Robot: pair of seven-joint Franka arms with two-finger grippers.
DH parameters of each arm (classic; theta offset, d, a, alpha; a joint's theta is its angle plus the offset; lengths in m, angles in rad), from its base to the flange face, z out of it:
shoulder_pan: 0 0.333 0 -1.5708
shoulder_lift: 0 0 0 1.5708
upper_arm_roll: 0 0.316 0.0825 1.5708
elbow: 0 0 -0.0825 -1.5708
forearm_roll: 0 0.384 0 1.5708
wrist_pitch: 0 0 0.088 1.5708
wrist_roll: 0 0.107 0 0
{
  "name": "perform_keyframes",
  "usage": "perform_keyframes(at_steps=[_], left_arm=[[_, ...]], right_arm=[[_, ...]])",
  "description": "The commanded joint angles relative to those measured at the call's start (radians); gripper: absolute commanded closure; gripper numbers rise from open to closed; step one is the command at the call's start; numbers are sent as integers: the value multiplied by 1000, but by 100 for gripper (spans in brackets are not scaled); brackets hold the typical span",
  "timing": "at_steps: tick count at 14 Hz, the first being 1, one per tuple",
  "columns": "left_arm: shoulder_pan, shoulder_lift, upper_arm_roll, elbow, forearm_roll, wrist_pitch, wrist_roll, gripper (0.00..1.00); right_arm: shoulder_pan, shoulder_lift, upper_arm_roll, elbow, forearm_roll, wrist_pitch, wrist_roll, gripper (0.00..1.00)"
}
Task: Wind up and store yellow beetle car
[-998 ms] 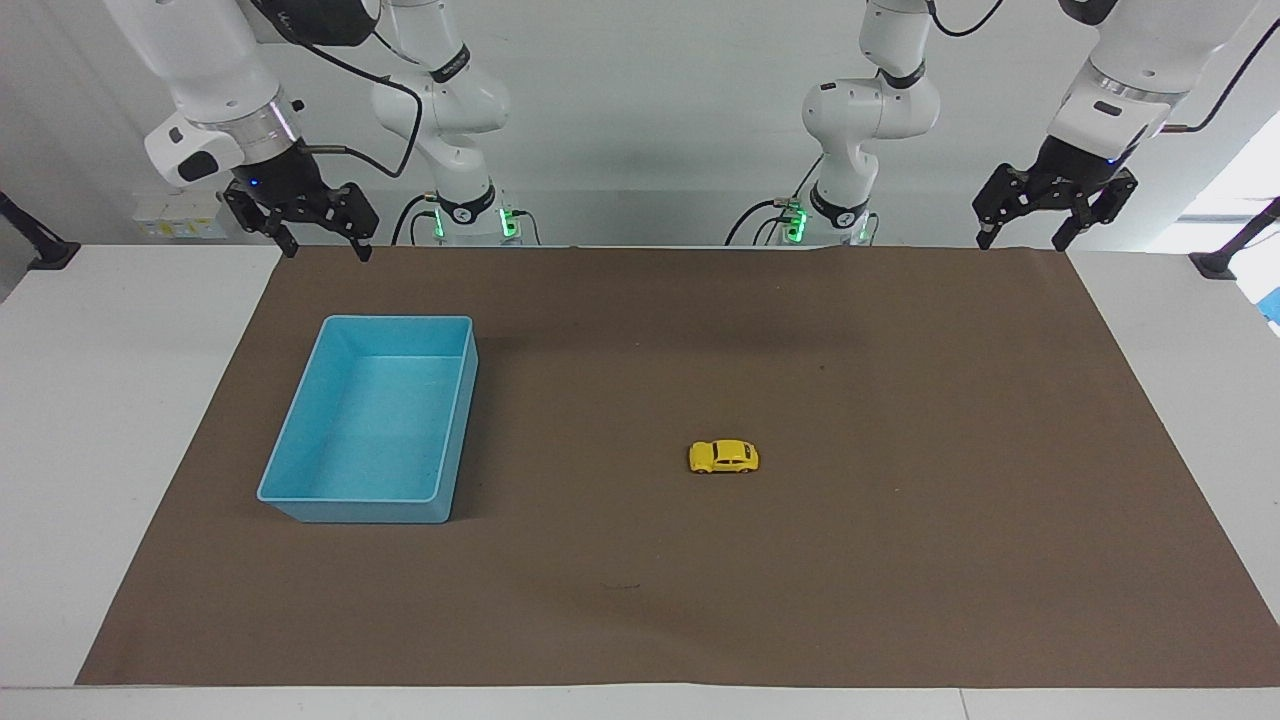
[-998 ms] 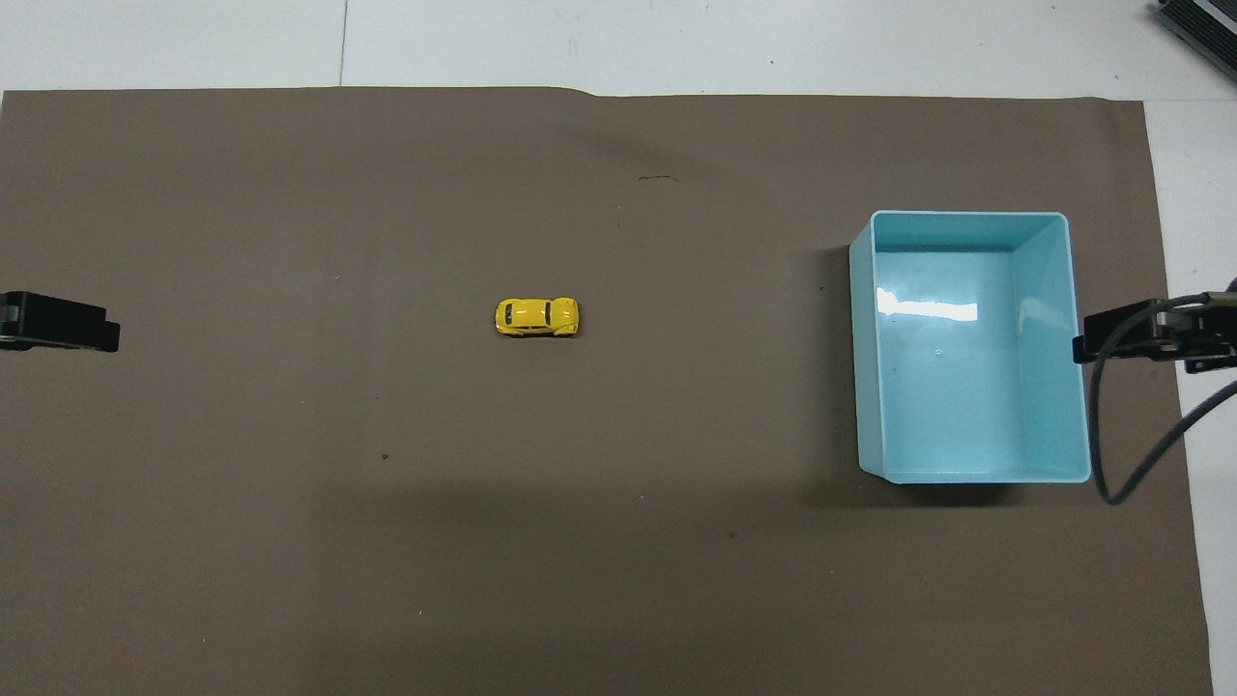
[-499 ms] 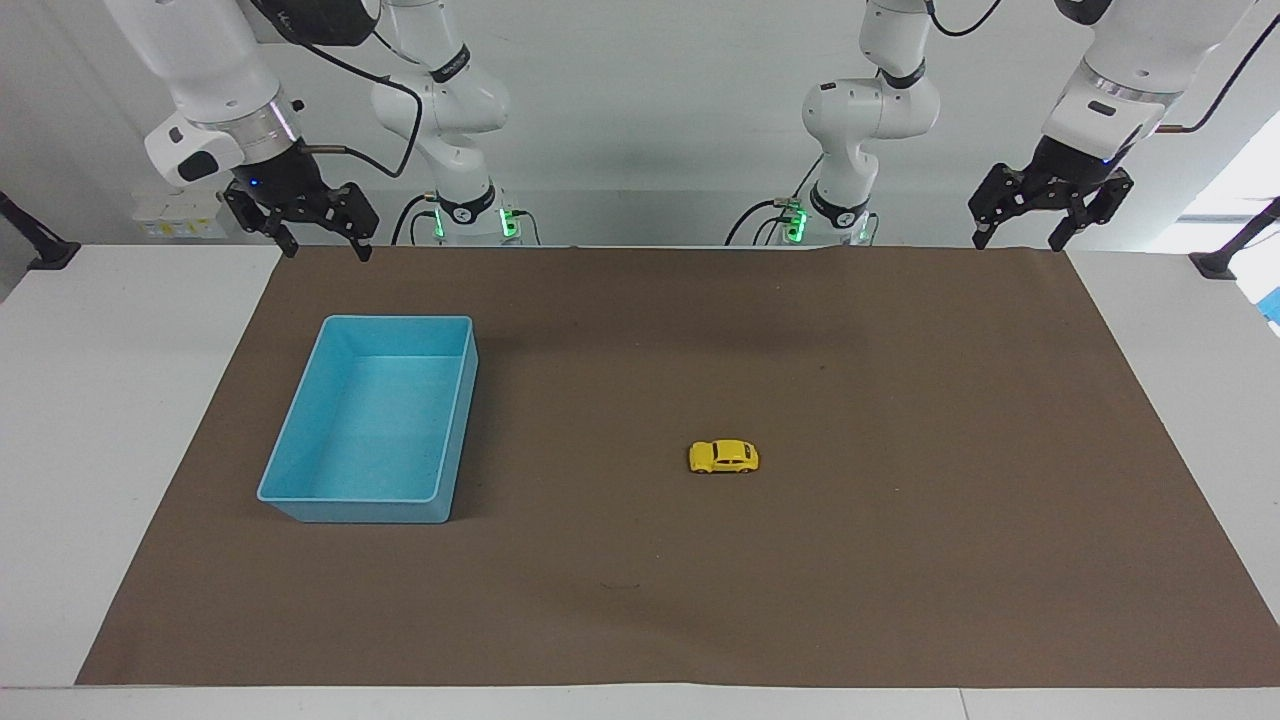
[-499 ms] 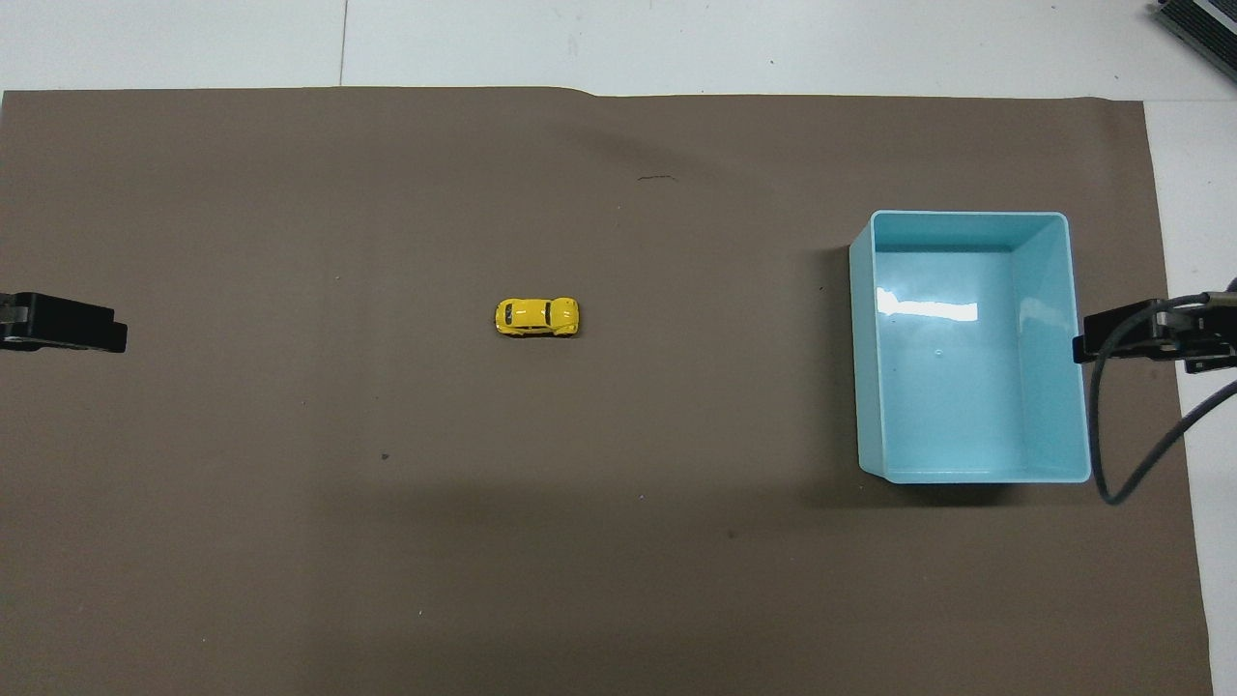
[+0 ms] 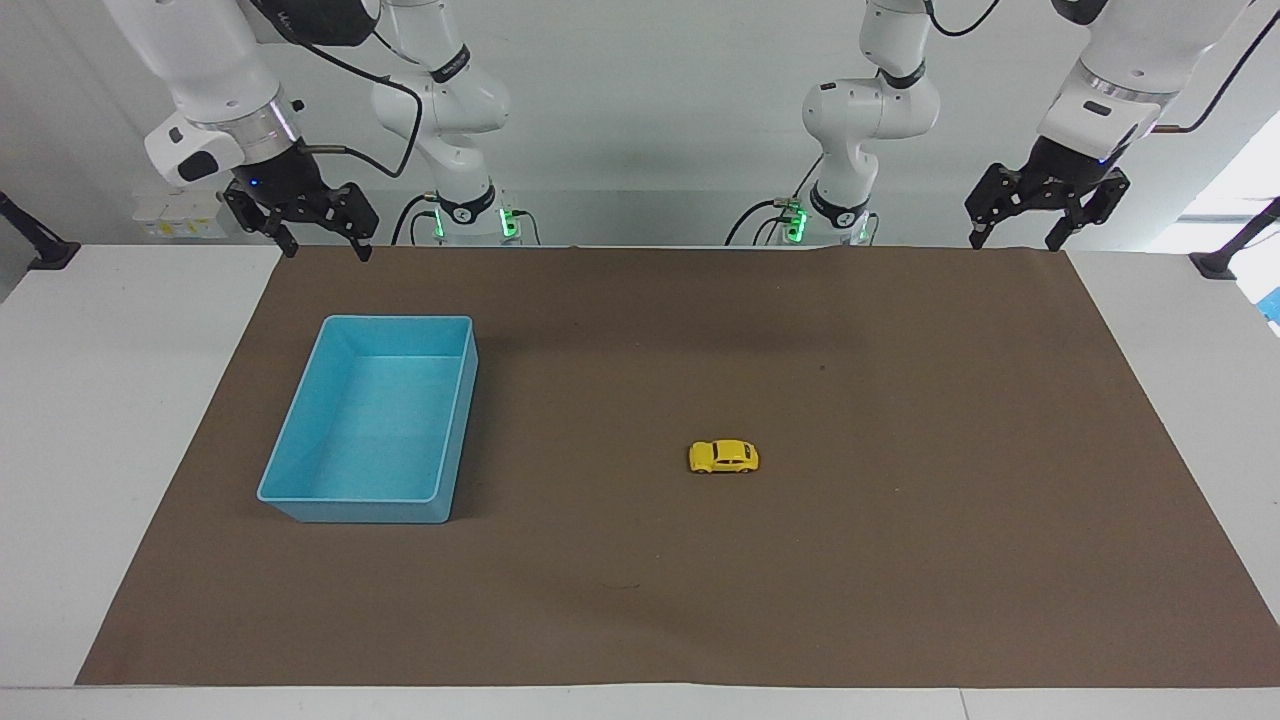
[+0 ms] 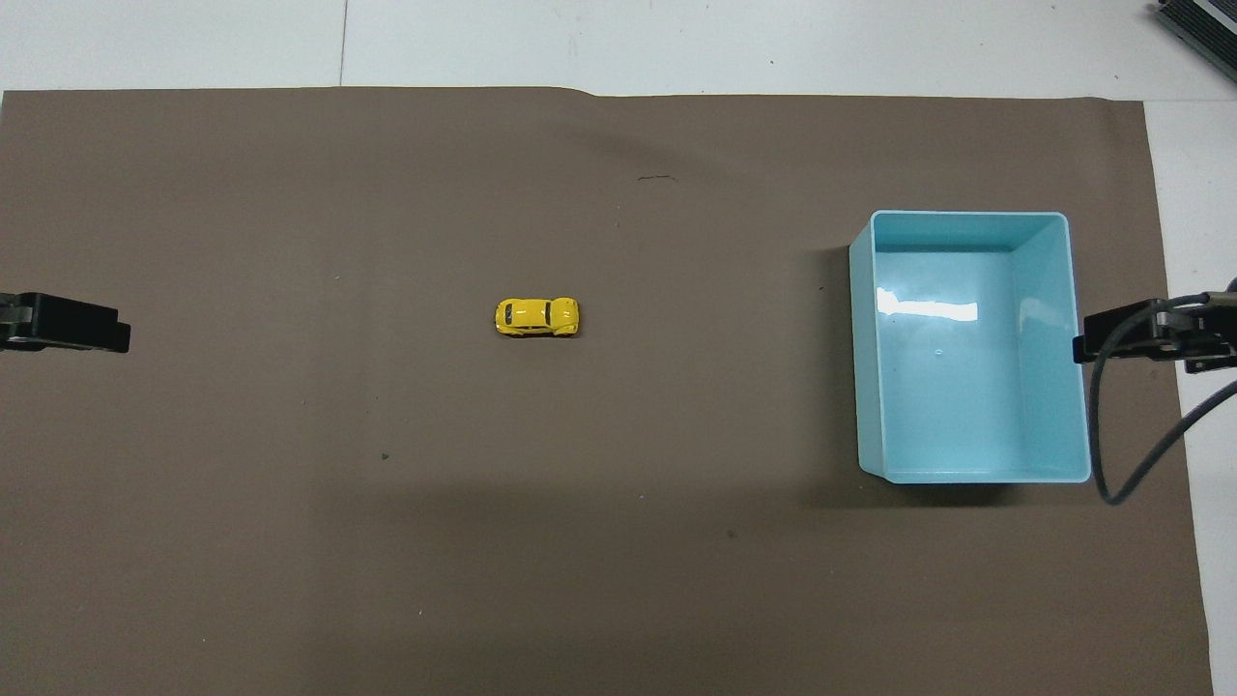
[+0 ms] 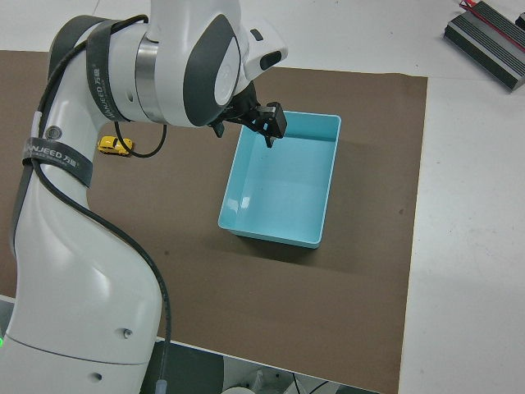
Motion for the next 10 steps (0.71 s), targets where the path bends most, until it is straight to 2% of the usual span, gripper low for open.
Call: perform_keyframes(at_steps=[1, 5, 10], left_arm=[[7, -2, 0, 3, 2, -11, -63, 0], [9, 0, -1, 2, 1, -3, -230, 0], [9, -3, -4, -3, -2, -5, -583, 0]], right_arm=[[5, 9, -6, 16, 13, -10, 9, 0], [5, 9, -6, 16, 13, -10, 9, 0], [5, 7, -6, 16, 13, -10, 9, 0]])
